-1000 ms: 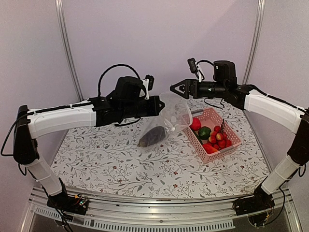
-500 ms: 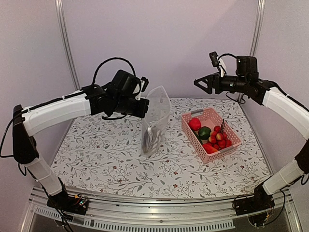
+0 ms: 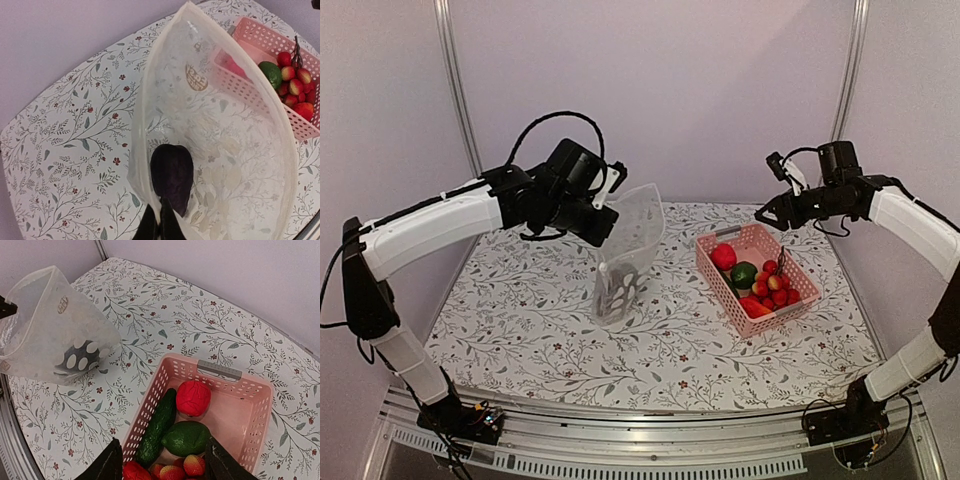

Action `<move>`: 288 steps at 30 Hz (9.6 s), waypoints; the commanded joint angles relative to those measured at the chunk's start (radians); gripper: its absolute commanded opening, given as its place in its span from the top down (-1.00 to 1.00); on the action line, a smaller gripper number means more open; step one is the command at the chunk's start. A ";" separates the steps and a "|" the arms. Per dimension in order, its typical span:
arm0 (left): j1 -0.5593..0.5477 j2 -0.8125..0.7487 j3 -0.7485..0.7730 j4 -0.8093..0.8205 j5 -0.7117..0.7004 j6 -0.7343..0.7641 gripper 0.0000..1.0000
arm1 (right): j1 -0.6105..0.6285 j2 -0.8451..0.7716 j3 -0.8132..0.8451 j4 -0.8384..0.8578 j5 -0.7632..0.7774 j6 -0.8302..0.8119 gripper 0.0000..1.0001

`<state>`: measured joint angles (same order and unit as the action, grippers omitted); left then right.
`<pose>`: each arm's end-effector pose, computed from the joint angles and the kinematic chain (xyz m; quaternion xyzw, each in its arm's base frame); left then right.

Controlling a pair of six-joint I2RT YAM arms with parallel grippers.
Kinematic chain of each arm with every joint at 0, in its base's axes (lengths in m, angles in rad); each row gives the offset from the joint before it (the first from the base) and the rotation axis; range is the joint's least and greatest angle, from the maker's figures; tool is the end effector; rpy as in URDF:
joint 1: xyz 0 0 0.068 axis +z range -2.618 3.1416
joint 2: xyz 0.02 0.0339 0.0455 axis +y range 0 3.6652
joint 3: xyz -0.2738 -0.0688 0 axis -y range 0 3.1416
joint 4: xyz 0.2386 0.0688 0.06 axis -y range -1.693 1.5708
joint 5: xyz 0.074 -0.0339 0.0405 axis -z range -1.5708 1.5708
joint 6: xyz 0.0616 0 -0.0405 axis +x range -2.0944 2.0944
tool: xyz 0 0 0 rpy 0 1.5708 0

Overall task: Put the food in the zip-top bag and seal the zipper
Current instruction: Pick up the fake fruit from the bin, then place the fake fruit in the zipper food storage bag, then pass from the left arm to the right, then pass from the right arm to the left

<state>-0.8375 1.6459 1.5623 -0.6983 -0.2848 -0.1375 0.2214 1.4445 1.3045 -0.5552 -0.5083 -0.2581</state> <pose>0.2657 -0.2691 0.3326 0.2621 0.8772 -0.0624 0.3975 0.3137 0.1013 0.3294 -0.3117 0.8262 0.2201 0.4144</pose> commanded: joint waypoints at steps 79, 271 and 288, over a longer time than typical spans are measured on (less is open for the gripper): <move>0.129 -0.243 -0.398 0.436 0.334 -0.036 1.00 | 0.089 0.622 0.272 -0.307 0.252 -0.208 -0.90; 0.236 -0.192 -0.112 -0.190 0.545 -0.337 0.48 | 0.890 0.599 0.690 -0.076 0.457 -0.492 1.00; 0.227 -0.153 -0.056 -0.302 0.501 -0.337 0.44 | 0.892 0.560 0.651 -0.040 0.457 -0.477 1.00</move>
<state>-0.5976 1.4738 1.5043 -0.9718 0.2058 -0.4732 1.1076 2.0407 1.9797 -0.6197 -0.0566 -0.7513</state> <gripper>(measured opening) 0.298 0.004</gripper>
